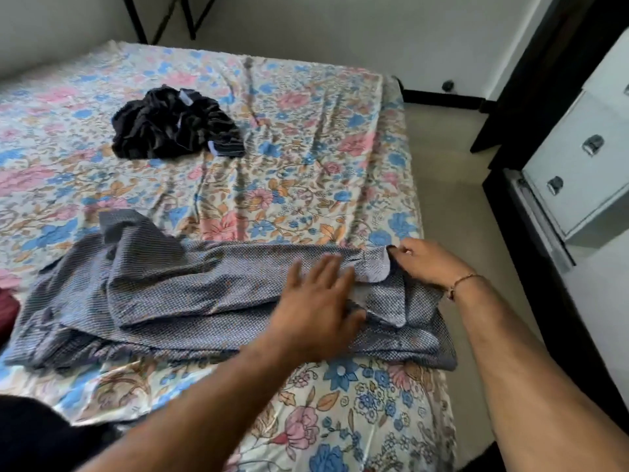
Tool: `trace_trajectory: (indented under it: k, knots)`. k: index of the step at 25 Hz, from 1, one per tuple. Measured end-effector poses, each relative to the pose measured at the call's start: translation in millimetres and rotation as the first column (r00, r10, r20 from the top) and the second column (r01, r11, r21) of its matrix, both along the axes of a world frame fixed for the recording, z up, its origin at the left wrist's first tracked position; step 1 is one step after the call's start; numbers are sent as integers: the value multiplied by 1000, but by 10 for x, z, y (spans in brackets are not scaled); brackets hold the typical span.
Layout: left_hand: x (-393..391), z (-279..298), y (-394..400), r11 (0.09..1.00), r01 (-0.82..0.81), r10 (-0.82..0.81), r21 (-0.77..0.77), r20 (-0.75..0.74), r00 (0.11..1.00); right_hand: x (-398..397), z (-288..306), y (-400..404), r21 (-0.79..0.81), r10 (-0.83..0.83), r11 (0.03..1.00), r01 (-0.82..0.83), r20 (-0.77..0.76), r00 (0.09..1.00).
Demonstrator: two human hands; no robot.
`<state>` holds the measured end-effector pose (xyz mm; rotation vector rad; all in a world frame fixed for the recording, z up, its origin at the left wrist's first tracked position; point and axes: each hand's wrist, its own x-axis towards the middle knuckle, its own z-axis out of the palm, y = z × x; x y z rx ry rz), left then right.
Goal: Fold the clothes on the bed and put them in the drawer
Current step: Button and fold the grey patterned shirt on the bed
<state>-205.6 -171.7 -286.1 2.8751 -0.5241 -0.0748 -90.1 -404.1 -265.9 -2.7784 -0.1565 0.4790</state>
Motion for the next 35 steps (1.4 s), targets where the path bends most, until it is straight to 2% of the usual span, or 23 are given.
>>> trace_trajectory:
  k: [1,3,5,9,13,15,16,17,19,20,21,22,23,24,25,26,27,28,30,31,32,34,35]
  knots:
    - [-36,-103,-306,999,29,-29,-18,-34,999,29,-16,-67,18,2,1000,-1,-73,997]
    - [-84,-292,-701,999,20,-24,-44,-74,997,7,-49,-283,216,37,976,26,-283,958]
    - [-109,-411,-897,998,-21,16,-65,-77,997,-72,-81,-549,464,48,869,175,-430,901]
    - [-109,-404,-1051,987,-42,28,-152,-93,995,-224,-169,-749,639,101,705,309,-521,847]
    - [-73,-266,-1122,931,-122,48,-343,-215,975,-260,31,-413,754,-35,393,526,-560,828]
    - [-51,-288,-1106,908,-148,83,-393,-179,980,-302,142,-227,770,-97,371,519,-524,846]
    - [-48,-297,-1083,858,-182,124,-480,-150,981,-331,203,-154,798,-51,334,502,-516,855]
    - [-37,-349,-1048,756,-236,181,-610,-152,972,-366,268,-104,838,10,262,479,-499,867]
    - [-47,-329,-982,450,-355,254,-819,-264,930,-455,419,-110,915,39,73,397,-401,915]
    - [-50,-283,-951,297,-413,225,-861,-357,907,-502,477,-150,942,-43,35,334,-333,942]
    - [-42,-249,-929,164,-465,195,-870,-434,880,-541,482,-213,955,-180,104,279,-258,949]
    - [-39,-196,-897,46,-517,180,-855,-502,846,-589,462,-296,922,-319,281,267,-173,932]
    - [-21,-190,-852,-93,-548,169,-831,-556,814,-631,397,-374,800,-370,535,272,-67,926]
    - [13,-197,-800,-241,-569,160,-786,-610,776,-706,355,-390,586,-271,771,250,-53,961]
    - [48,-227,-736,-383,-579,138,-720,-665,734,-781,289,-363,381,-90,913,146,-161,983]
    - [73,-259,-661,-483,-589,91,-648,-706,702,-872,268,-264,262,69,965,15,-309,949]
    - [105,-308,-587,-558,-597,32,-577,-733,679,-948,264,-127,249,166,966,-69,-392,905]
    - [117,-320,-523,-588,-603,-16,-539,-738,674,-1002,264,34,306,187,949,-68,-378,907]
    - [63,-332,-505,-592,-605,-67,-532,-716,694,-1005,163,369,455,24,889,42,-139,990]
    - [-4,-295,-549,-582,-589,-57,-561,-695,717,-973,91,514,562,-99,818,119,-65,993]
    - [-73,-246,-610,-582,-563,-44,-586,-669,742,-932,39,637,684,-182,704,191,-86,979]
    - [-214,-132,-674,-610,-488,-64,-625,-574,816,-873,-43,868,830,-216,514,217,-120,969]
    - [-275,-79,-665,-639,-459,-81,-617,-540,838,-872,-85,966,826,-206,545,146,-38,978]
